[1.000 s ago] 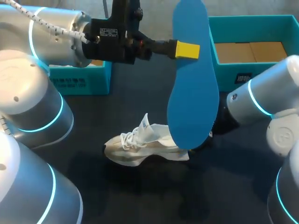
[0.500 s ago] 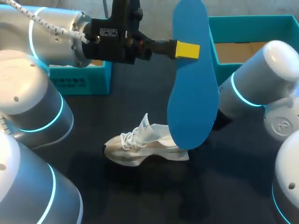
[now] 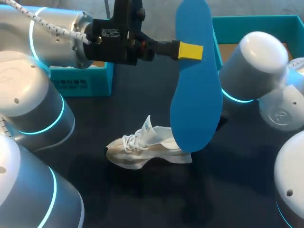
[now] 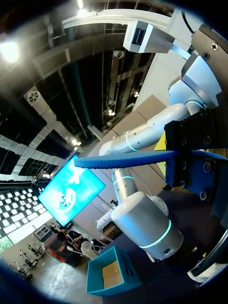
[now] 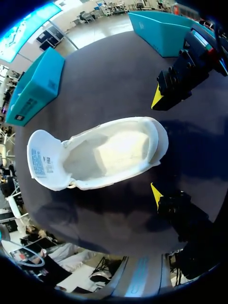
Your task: Take the shoe out of the shoebox, open the shoe tongue, remove and reinsert the insole, then place the shoe into the shoebox
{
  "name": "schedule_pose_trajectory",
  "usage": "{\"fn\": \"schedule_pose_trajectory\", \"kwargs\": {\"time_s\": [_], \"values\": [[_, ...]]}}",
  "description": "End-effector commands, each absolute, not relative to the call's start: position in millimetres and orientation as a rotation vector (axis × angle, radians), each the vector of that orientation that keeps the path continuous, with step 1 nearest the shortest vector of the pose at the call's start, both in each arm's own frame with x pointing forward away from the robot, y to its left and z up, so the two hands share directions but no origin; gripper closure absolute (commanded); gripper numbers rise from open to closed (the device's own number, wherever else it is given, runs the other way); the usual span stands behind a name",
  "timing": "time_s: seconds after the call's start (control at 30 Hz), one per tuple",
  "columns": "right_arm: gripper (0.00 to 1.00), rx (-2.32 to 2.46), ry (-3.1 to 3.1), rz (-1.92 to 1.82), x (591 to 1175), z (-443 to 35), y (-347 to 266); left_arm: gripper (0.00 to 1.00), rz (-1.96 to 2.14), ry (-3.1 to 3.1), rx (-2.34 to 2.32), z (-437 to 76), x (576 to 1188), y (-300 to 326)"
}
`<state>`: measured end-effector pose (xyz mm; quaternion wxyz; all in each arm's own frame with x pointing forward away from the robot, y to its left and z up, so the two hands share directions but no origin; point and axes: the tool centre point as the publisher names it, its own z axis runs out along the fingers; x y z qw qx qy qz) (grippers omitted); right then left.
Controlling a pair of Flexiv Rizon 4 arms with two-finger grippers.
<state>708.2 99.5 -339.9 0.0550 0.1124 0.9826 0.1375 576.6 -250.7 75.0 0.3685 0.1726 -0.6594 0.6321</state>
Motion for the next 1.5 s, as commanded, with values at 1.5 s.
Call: {"fn": "schedule_pose_trajectory", "kwargs": {"time_s": [1.5], "values": [[0.00, 0.225, 3.038, 0.254, 716.4, -335.9, 123.2, 1.00, 1.625, -1.692, 0.445, 73.3, 575.4, -250.8]]}}
